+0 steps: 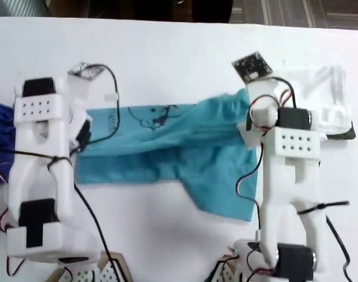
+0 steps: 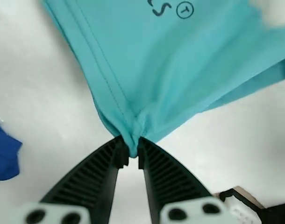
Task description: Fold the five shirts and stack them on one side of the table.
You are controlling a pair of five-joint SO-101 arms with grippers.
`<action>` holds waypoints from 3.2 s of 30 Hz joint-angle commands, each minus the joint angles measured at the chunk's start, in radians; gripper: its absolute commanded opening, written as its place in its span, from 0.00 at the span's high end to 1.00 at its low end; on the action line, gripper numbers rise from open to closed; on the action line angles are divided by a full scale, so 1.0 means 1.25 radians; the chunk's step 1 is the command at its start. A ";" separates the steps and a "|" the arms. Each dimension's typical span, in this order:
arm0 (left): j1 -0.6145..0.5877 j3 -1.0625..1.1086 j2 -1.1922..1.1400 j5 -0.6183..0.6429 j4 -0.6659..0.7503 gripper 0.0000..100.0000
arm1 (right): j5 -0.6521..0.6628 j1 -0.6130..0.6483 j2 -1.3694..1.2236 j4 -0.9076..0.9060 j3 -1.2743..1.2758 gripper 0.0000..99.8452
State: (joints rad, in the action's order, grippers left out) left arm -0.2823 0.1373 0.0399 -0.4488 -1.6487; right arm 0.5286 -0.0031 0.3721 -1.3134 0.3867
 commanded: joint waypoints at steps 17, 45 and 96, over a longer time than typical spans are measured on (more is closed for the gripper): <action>-0.006 0.277 0.180 -0.007 0.140 0.97 | 0.038 -0.009 0.354 0.029 0.344 0.98; -0.010 0.454 0.178 -0.032 0.350 0.97 | 0.112 -0.095 0.360 0.168 0.577 0.98; -0.104 -0.230 -0.041 0.001 -0.010 0.96 | 0.098 0.009 0.445 -0.024 0.270 0.99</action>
State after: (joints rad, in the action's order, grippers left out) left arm -0.4127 -0.0852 -0.0138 -0.5025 -1.6794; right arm 0.6882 -0.0107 0.9413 -1.4423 0.7779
